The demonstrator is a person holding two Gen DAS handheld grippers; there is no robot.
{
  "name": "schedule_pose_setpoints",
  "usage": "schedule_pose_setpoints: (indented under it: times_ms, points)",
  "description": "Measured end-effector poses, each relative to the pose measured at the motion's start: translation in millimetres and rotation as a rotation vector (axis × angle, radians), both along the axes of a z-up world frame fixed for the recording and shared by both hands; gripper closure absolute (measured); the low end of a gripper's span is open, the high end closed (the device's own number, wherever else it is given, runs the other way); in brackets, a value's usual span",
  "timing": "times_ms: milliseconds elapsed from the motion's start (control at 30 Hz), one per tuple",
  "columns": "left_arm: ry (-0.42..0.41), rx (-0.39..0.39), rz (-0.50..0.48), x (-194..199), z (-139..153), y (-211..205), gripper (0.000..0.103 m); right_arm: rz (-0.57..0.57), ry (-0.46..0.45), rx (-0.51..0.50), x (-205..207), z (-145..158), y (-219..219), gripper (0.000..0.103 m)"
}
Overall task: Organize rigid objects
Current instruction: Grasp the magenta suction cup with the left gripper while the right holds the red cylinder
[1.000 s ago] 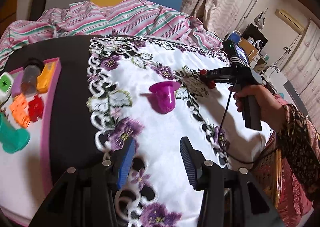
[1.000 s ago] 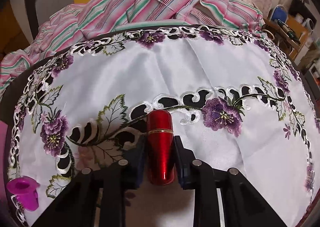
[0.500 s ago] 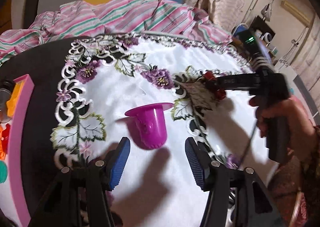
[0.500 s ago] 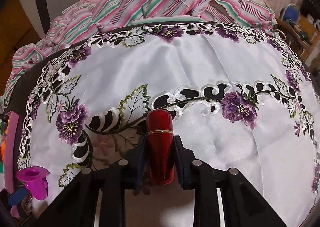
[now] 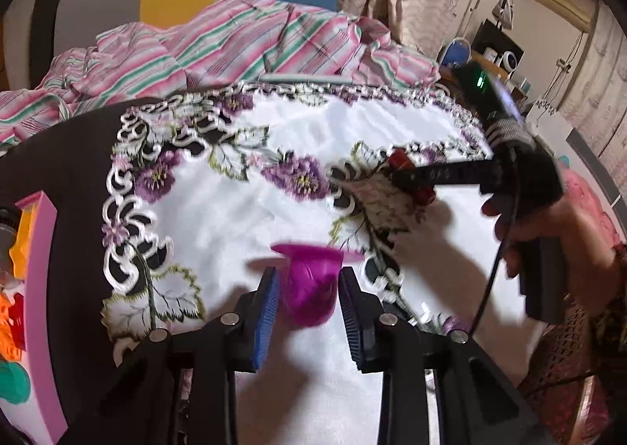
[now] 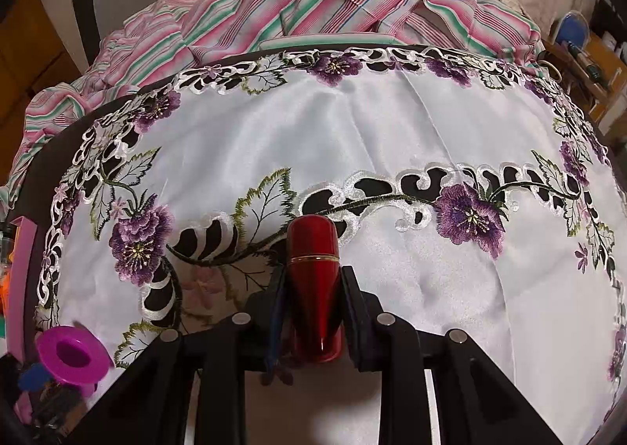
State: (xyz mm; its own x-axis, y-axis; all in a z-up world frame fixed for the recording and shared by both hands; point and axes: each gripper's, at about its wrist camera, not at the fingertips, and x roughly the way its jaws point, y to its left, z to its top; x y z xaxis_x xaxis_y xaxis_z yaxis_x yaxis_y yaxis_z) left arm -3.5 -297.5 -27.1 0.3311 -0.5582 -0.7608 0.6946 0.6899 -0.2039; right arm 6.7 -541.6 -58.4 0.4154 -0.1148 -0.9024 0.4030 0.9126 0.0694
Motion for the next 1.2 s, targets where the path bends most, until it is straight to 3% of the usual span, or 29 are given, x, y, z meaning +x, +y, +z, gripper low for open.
schedule_pose_setpoints:
  times_ms: [300,433,600,667,733,800,1200]
  points:
    - [0.0,-0.005,-0.025,0.6,5.3,-8.4,0.072,-0.009,0.0,0.003,-0.2,0.5,-1.2,0.076]
    - [0.04,0.024,-0.021,-4.2,-7.9,-15.4,0.059,-0.011,0.002,-0.001,0.4,0.0,-1.0,0.076]
    - [0.093,0.036,-0.017,-3.3,-24.1,-26.8,0.055,-0.01,0.003,-0.003,-0.3,-0.2,-0.3,0.076]
    - [0.08,0.051,-0.026,-4.5,-27.0,-31.4,0.055,-0.01,0.003,-0.002,-0.6,-0.2,-0.6,0.076]
    - [0.071,0.043,-0.048,-6.0,-25.5,-33.3,0.069,-0.01,0.002,-0.001,-0.7,-0.2,-1.2,0.076]
    - [0.075,0.038,-0.057,-6.2,-22.8,-33.2,0.072,-0.011,0.002,0.0,-0.6,-0.3,-1.7,0.076]
    - [0.041,0.017,-0.076,-6.1,3.2,-25.0,0.074,-0.014,0.001,-0.001,-0.6,0.0,-0.6,0.076]
